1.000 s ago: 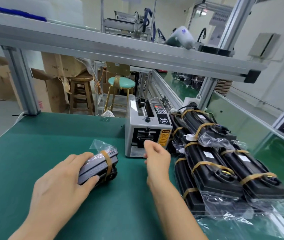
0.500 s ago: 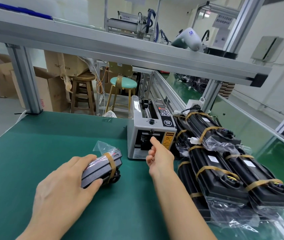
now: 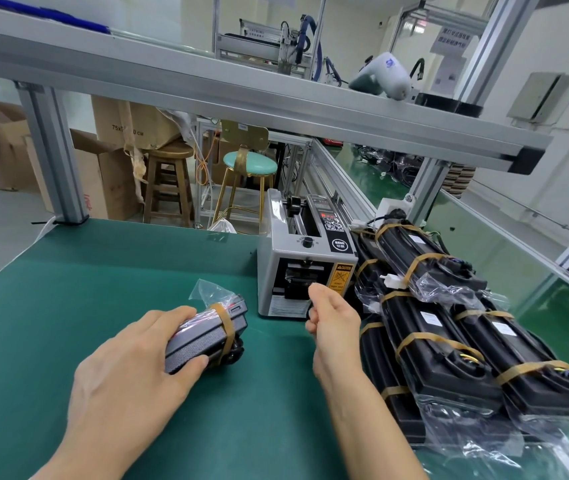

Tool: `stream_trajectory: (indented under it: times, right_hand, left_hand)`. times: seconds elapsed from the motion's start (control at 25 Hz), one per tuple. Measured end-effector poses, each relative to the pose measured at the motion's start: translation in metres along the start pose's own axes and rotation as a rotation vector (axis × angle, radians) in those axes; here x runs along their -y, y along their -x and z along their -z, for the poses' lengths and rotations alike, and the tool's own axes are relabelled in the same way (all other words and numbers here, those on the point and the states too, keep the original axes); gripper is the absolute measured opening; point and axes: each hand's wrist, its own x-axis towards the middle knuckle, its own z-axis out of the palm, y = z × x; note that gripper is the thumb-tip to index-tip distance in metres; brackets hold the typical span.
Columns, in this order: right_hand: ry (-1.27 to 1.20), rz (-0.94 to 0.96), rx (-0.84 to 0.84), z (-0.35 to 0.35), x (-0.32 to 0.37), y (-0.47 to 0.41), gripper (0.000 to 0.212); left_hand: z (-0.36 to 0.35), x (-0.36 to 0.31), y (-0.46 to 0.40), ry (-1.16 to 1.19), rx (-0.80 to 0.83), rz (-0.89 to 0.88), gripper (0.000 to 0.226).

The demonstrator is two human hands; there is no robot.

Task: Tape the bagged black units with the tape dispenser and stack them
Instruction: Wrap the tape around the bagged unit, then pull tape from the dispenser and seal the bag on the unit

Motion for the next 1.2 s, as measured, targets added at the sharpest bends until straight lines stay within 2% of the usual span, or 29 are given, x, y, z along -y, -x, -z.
stream_trajectory:
  times: [0.04,0.12,0.2,0.28,0.36,0.44,0.48,0.6,0.68,0.76,0.88,1.08,1.2]
  right_hand:
    - [0.209,0.137,0.035,0.006,-0.004,0.004,0.014]
    - [0.843,0.455,0.110,0.021,-0.018,0.010,0.019]
    - [1.357,0.582,0.217,0.032,-0.028,0.016,0.022]
    - [1.563,0.559,0.287,0.037,-0.032,0.017,0.027]
    - [1.629,0.538,0.344,0.037,-0.028,0.017,0.027]
    - [1.561,0.521,0.318,0.039,-0.023,0.020,0.023]
    - [1.464,0.521,0.239,0.040,-0.020,0.024,0.021]
    - [0.918,0.467,-0.038,0.034,-0.003,0.025,0.011]
    - [0.554,0.315,-0.037,0.022,0.010,0.017,0.018]
    - [0.341,0.181,-0.013,0.008,0.020,0.008,0.029]
    - [0.278,0.070,-0.066,-0.006,0.020,-0.003,0.039]
    - [0.231,-0.004,-0.203,-0.014,0.016,-0.014,0.022]
    - [0.140,-0.082,-0.180,-0.005,0.014,-0.013,0.032]
  left_hand:
    - [0.000,0.000,0.000,0.000,0.003,0.001,0.042]
    - [0.001,-0.001,0.000,0.005,0.004,0.008,0.042]
    - [0.002,-0.001,0.000,0.010,0.006,0.011,0.042]
    - [0.002,-0.002,0.001,0.018,0.004,0.002,0.042]
    - [0.002,-0.002,0.000,0.026,0.004,0.003,0.041]
    - [0.001,-0.001,0.000,0.016,0.000,0.000,0.041]
    - [0.000,-0.001,0.000,0.009,-0.006,-0.003,0.042]
    - [-0.001,0.001,0.001,0.006,-0.015,0.002,0.044]
    - [-0.002,0.001,0.000,0.008,-0.017,-0.002,0.045]
    - [-0.002,0.000,0.000,0.009,-0.021,-0.007,0.046]
    - [-0.002,0.001,0.001,0.019,-0.024,-0.010,0.047]
    - [-0.004,0.003,0.000,0.020,-0.034,-0.042,0.050]
    - [-0.005,0.004,0.000,0.023,-0.027,-0.037,0.049]
